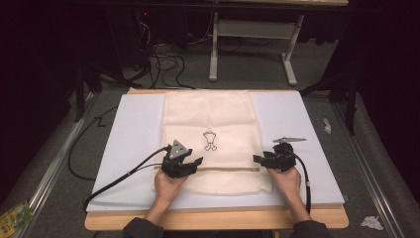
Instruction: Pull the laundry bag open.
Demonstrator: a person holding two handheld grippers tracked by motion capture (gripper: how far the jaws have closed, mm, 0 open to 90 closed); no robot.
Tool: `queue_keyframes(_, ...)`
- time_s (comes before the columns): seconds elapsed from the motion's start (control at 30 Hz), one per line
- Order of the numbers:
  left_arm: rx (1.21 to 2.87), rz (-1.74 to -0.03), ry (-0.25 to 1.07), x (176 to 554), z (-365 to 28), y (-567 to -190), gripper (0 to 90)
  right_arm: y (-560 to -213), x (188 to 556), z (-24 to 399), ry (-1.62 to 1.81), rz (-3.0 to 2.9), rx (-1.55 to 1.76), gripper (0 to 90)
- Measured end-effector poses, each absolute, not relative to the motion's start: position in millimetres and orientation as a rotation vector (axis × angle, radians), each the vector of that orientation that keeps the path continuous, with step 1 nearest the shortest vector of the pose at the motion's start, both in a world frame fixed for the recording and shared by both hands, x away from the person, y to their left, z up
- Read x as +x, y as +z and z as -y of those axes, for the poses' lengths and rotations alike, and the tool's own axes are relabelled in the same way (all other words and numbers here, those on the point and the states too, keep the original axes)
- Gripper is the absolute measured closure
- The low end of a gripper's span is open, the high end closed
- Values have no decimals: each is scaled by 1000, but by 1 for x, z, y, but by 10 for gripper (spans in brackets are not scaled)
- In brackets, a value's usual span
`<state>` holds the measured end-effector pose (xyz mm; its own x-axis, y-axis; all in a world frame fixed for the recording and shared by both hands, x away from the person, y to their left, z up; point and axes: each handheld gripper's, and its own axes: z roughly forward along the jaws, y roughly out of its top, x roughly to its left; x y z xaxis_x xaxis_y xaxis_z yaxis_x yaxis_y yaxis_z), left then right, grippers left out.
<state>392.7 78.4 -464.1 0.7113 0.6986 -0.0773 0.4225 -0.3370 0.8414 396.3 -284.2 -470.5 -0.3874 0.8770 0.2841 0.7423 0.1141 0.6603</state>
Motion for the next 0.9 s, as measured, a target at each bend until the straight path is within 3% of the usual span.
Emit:
queue_keyframes(0.57, 2024, -868, 325, 400, -59, -481, 455, -466, 401, 270, 1128, -2324, 1684, 469)
queue_keyframes(0.73, 2035, -869, 328, 400, -57, -482, 459, -464, 403, 266, 1109, -2356, 1666, 562)
queue_keyframes(0.77, 2035, -873, 327, 401, -57, -482, 459, -463, 403, 264, 1092, -2359, 1633, 632)
queue_keyframes(0.83, 2036, -875, 325, 401, -57, -482, 459, -464, 403, 263, 1085, -2359, 1621, 653)
queue_keyframes(0.9, 2034, -876, 323, 401, -57, -482, 459, -464, 403, 262, 1063, -2370, 1576, 746)
